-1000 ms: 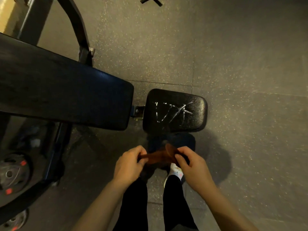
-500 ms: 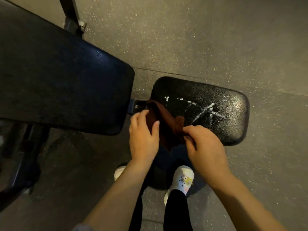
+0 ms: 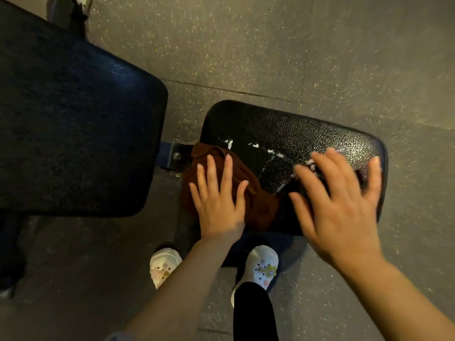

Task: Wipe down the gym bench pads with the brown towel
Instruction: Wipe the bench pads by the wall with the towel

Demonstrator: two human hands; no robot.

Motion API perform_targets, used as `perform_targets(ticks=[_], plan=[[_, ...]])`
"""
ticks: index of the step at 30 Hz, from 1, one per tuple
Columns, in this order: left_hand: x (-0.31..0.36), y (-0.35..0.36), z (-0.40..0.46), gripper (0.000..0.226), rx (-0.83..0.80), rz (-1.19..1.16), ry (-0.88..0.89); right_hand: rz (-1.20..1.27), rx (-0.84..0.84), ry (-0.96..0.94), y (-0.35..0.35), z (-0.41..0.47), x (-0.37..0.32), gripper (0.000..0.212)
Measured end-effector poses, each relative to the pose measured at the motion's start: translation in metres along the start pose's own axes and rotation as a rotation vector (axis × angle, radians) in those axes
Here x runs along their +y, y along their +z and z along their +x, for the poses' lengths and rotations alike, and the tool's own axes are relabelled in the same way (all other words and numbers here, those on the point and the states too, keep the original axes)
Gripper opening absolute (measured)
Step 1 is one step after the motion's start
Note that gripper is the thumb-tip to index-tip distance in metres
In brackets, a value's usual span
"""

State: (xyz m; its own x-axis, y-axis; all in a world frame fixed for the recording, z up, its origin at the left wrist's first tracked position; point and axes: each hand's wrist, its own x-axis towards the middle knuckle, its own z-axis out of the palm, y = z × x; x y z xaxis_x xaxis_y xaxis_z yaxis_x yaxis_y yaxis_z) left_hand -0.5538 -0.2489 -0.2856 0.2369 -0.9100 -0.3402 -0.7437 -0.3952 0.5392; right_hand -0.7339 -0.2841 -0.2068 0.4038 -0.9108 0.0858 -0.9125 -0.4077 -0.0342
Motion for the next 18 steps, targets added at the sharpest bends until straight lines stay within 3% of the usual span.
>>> perform_targets(ticks=[8, 13, 18], plan=[[-0.011, -0.006, 0.041, 0.063, -0.005, 0.112, 0.224, 0.008, 0.017, -0.060, 0.018, -0.005, 0.016, 0.046], [-0.015, -0.001, 0.041, 0.069, 0.049, 0.144, 0.252, -0.031, 0.002, -0.089, 0.025, -0.008, 0.017, 0.048], [-0.014, -0.003, 0.043, 0.062, 0.021, 0.152, 0.244, -0.034, -0.019, -0.067, 0.026, -0.006, 0.018, 0.050]])
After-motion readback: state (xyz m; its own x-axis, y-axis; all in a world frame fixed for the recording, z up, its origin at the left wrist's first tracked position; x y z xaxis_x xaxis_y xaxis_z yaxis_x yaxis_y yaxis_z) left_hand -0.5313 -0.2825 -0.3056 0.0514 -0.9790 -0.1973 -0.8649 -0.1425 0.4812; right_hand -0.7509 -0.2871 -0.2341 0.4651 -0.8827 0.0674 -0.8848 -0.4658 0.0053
